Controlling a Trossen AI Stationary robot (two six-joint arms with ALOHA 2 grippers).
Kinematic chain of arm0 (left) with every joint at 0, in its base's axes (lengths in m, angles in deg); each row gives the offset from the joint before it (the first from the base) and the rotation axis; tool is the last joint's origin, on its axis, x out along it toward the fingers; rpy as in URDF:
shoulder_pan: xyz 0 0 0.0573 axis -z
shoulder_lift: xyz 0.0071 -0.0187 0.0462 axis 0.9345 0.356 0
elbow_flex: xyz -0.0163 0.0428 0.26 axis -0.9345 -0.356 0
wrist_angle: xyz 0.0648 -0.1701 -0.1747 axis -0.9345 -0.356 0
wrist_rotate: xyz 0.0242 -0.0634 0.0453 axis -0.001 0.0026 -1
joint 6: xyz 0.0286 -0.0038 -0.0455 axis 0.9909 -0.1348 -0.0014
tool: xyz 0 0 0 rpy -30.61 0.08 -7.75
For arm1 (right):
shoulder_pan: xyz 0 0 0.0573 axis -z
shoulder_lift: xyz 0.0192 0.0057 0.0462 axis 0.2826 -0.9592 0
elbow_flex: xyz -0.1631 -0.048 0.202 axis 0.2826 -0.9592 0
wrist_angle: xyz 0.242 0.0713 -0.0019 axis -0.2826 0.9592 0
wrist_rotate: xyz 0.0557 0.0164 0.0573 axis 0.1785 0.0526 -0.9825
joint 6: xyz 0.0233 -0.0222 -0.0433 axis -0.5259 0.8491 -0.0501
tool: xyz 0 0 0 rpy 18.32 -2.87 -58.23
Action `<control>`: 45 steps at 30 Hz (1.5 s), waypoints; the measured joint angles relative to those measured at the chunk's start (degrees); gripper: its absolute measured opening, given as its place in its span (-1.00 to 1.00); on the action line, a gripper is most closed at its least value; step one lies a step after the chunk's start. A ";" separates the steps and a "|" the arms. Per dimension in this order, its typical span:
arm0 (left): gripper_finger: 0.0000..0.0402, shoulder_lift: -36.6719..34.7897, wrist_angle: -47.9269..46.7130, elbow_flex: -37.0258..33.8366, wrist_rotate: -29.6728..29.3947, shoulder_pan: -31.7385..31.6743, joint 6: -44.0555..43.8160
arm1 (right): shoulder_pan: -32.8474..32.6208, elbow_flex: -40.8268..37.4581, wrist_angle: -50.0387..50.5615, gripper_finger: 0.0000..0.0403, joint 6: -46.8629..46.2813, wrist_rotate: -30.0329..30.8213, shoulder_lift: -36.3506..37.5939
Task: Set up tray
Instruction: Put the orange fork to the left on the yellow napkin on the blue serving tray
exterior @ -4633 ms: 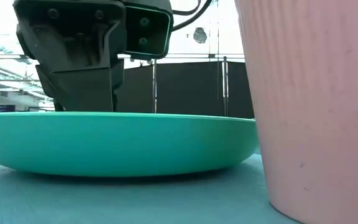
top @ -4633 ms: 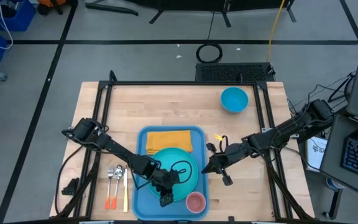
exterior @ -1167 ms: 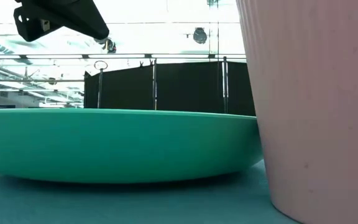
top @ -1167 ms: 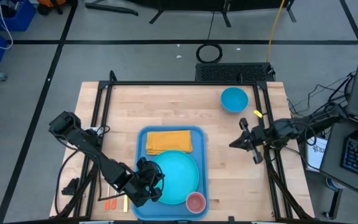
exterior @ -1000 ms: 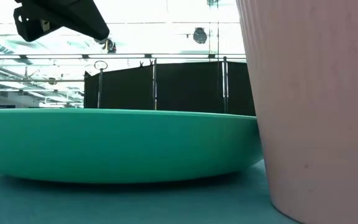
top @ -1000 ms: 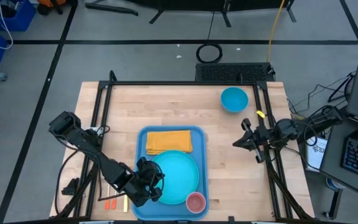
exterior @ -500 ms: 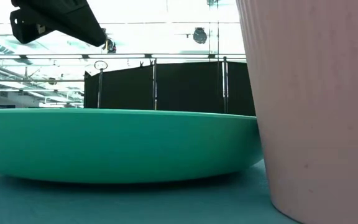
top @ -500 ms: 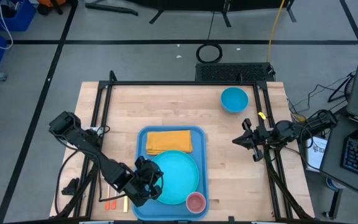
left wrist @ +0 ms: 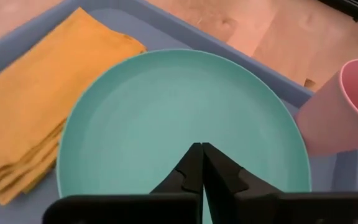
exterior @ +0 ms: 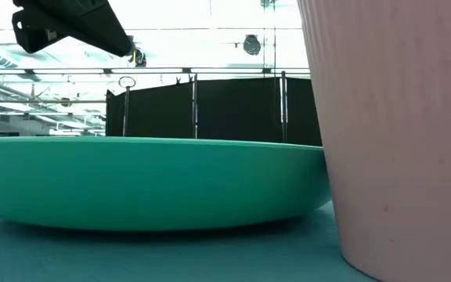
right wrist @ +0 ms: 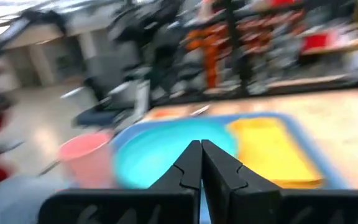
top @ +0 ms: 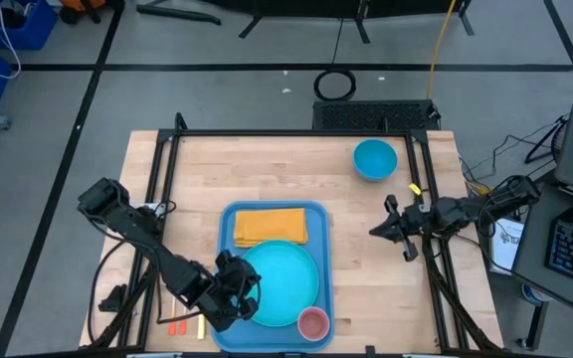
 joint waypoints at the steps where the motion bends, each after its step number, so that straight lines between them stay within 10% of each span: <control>1: -0.97 0.00 -0.01 0.00 -0.31 -0.03 0.74 | 0.00 0.00 1.04 -1.00 -0.58 -2.83 0.02; 5: -0.89 0.00 0.02 0.00 -0.93 -0.67 3.62 | 0.02 -0.04 1.13 -1.00 -1.26 -10.02 0.00; 20: -0.87 -0.14 -2.21 0.00 4.52 -2.64 3.22 | 0.15 -0.11 -4.65 -1.00 11.17 -5.17 0.00; 45: -0.89 -0.31 -13.36 -0.04 11.72 -2.60 -22.23 | 0.15 -0.17 -4.84 -1.00 12.34 -5.35 -0.09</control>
